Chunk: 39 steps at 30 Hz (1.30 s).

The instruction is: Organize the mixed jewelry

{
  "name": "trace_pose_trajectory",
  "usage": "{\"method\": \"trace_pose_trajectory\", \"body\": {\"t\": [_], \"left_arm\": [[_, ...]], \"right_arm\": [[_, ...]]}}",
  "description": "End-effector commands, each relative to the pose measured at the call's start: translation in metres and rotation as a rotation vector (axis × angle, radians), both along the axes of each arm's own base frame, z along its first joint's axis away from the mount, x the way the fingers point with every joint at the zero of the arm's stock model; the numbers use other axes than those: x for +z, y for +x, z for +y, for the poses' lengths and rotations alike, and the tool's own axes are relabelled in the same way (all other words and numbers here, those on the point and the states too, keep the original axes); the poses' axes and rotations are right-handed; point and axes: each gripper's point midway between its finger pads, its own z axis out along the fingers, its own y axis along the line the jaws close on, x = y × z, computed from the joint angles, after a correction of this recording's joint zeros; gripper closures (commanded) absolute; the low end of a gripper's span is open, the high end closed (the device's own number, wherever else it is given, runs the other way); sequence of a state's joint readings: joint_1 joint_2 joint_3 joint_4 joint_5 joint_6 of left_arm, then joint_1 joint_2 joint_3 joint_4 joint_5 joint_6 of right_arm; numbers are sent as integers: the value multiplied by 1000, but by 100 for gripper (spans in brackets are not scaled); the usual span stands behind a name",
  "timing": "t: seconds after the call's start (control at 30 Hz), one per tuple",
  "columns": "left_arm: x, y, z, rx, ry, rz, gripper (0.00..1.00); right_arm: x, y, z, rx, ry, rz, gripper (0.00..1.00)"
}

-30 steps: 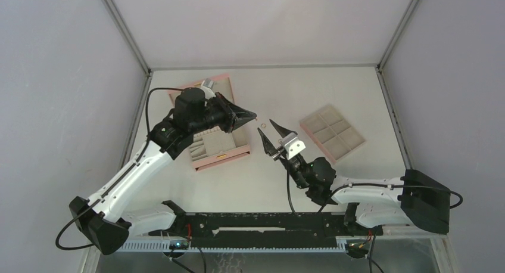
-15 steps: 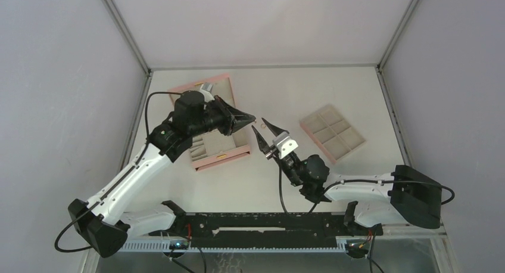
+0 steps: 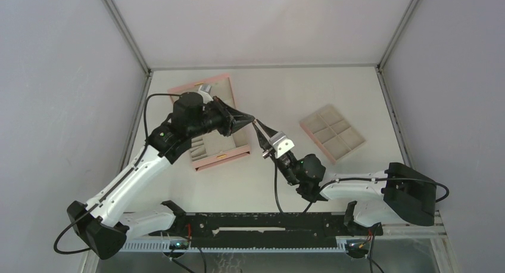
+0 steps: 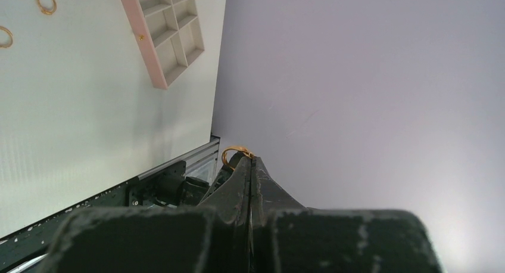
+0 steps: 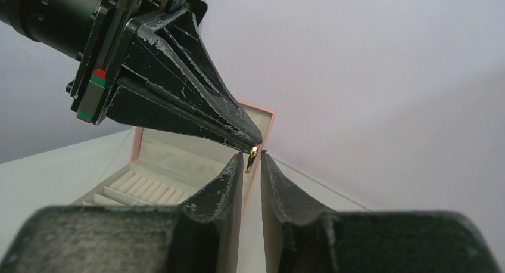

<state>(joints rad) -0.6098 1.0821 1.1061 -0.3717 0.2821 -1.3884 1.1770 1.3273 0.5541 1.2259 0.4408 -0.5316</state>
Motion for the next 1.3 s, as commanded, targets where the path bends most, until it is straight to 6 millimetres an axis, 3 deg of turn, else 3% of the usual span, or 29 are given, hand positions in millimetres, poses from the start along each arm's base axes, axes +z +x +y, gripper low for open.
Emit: {"method": "trace_pose_trajectory", "body": {"t": [0.0, 0.23, 0.33, 0.4, 0.53, 0.6, 0.7, 0.83, 1.0, 1.03, 1.17, 1.27], "left_arm": [[11, 1, 3, 16, -37, -36, 100], [11, 0, 3, 18, -45, -35, 100], [12, 0, 4, 21, -49, -39, 100], [13, 0, 3, 19, -61, -44, 100], [19, -3, 2, 4, -86, -69, 99], [19, -4, 2, 0, -83, -76, 83], [21, -5, 3, -5, -84, -98, 41], [22, -13, 3, -43, -72, -131, 17], [22, -34, 2, -186, -14, -272, 13], [22, -37, 2, -222, 16, -319, 13], [8, -50, 3, -379, 150, -538, 9], [-4, -56, 7, -467, 228, -711, 9]], "right_arm": [[27, -2, -1, 0, 87, -28, 76], [25, 2, -1, -12, 93, -12, 78], [25, 4, -1, -18, 102, -3, 84], [24, 8, -1, -40, 97, 15, 100], [26, 13, -8, -74, 127, 40, 100], [28, 14, -10, -68, 135, 51, 100], [32, 13, -13, -28, 146, 77, 100], [28, 17, -25, 41, 137, 176, 100], [8, 1, -51, 325, 64, 400, 100], [7, 2, -65, 373, 70, 450, 100], [10, -34, -96, 628, 112, 662, 100], [12, -41, -115, 634, 190, 807, 100]]}}
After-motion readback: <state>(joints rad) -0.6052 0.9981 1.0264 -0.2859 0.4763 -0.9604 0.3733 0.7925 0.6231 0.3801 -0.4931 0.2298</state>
